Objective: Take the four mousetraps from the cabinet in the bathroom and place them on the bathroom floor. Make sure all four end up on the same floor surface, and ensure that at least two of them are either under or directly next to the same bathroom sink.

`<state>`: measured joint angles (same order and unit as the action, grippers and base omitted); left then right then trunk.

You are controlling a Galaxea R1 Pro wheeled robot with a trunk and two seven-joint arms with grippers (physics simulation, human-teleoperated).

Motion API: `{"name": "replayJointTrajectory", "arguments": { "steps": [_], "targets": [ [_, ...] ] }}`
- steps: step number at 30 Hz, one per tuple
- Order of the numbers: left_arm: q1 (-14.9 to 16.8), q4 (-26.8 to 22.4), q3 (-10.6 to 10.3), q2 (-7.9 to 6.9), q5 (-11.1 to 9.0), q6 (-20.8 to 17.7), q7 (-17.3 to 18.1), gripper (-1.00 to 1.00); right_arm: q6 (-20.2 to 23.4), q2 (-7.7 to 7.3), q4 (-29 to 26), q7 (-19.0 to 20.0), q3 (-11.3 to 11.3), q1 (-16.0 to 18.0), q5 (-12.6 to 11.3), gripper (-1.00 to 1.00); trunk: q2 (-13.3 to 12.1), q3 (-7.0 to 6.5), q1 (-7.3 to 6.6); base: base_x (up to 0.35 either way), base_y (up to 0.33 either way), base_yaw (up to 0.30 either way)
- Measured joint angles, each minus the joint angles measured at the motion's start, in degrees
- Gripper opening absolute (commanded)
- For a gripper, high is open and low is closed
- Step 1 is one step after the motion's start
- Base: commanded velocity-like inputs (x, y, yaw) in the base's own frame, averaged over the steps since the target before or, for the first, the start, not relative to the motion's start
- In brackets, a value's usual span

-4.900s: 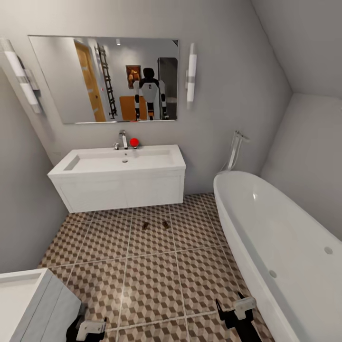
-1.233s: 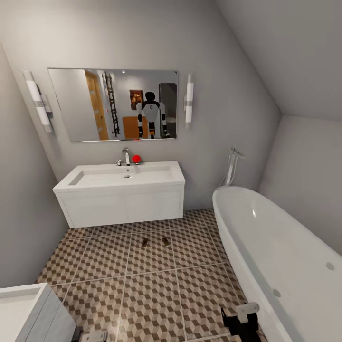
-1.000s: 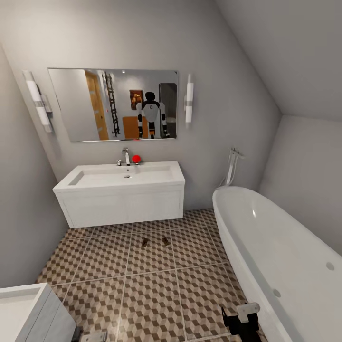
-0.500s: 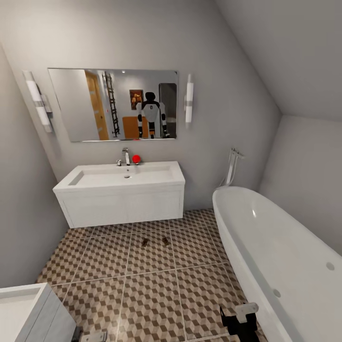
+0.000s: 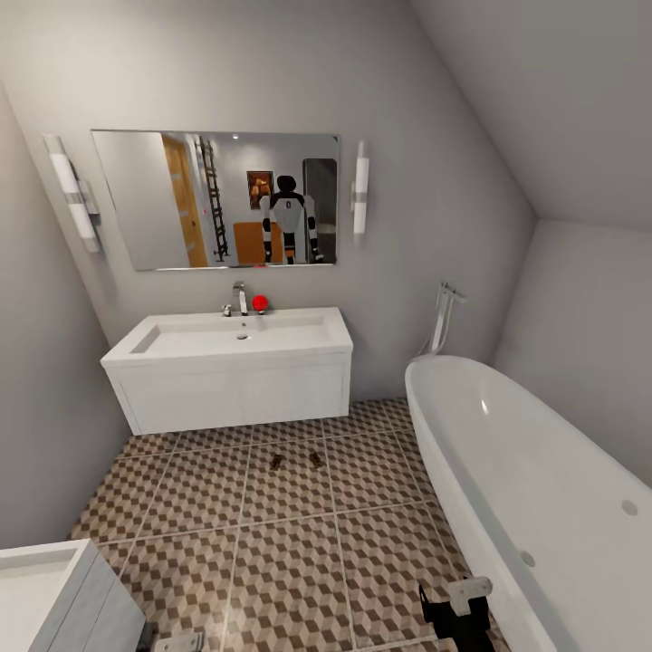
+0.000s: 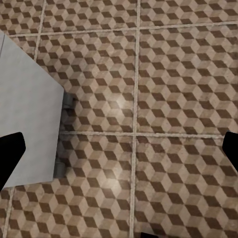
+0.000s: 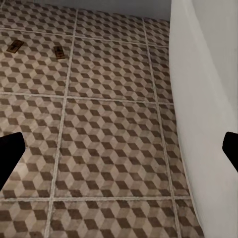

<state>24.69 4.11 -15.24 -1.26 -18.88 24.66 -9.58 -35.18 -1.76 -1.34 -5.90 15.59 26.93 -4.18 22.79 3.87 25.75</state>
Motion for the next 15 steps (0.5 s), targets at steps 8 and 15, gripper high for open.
{"name": "replayJointTrajectory", "arguments": {
  "steps": [8,15],
  "targets": [
    [0.00,0.00,0.00,0.00,-0.01,0.00,0.00,1.00,-0.01,0.06,0.00,0.00,0.04,0.00,0.02,1.00,0.00,0.00,0.00,0.000,0.000,0.000],
    [0.00,0.00,0.00,0.00,-0.02,0.00,0.01,1.00,0.02,0.04,0.02,0.00,0.05,0.00,0.03,1.00,0.00,0.00,0.00,0.000,0.000,0.000]
  ]
}}
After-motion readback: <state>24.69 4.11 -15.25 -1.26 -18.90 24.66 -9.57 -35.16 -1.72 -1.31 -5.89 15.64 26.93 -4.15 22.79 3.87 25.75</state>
